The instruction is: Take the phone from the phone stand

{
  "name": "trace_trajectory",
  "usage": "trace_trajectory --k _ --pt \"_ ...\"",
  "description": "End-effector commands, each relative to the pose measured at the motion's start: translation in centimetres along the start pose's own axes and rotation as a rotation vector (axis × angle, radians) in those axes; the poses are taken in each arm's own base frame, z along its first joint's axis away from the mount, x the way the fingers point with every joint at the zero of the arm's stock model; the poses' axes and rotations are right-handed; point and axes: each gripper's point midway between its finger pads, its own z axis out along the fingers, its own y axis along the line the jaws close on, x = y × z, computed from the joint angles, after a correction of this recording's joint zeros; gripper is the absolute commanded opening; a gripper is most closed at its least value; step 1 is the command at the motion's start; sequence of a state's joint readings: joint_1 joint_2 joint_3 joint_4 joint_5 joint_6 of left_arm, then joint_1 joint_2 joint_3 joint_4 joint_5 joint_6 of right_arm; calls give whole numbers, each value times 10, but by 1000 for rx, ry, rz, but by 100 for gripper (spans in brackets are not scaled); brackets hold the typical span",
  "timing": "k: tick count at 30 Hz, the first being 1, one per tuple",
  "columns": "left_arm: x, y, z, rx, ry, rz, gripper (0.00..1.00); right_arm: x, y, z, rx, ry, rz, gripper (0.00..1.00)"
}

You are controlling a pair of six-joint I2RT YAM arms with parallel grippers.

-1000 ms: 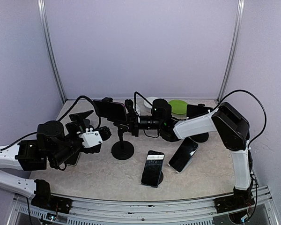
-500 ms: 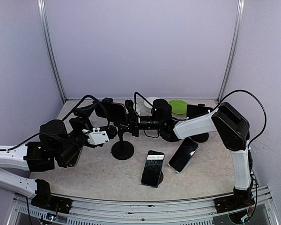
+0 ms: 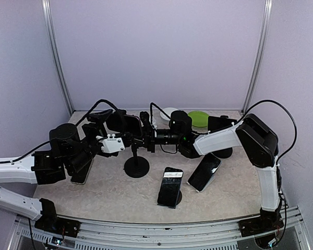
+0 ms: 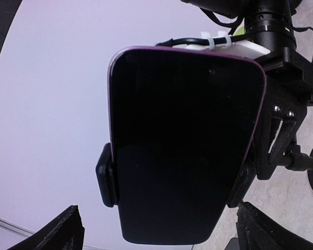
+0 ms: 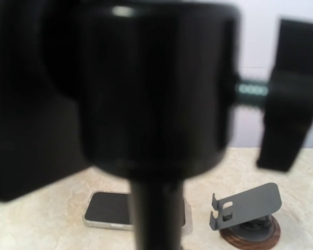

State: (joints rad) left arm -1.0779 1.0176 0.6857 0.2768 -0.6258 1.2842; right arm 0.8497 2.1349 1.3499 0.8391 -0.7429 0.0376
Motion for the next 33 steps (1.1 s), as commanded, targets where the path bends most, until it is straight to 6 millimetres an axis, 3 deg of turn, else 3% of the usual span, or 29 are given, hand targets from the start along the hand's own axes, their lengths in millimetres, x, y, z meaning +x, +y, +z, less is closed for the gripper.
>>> trace_trajectory --k 1,10,20,24,33 --pt "-13 10 5 4 -54 -17 99 -2 16 0 -55 14 22 0" --pt "-15 -7 12 87 -57 -2 99 -3 15 1 -55 13 20 0" --pt "1 5 27 4 34 20 99 -3 17 0 -67 12 17 0" --pt "-1 12 29 -22 32 13 99 -2 17 0 -64 15 18 0" --pt "-15 6 29 13 -10 -61 90 -1 17 0 -64 15 18 0"
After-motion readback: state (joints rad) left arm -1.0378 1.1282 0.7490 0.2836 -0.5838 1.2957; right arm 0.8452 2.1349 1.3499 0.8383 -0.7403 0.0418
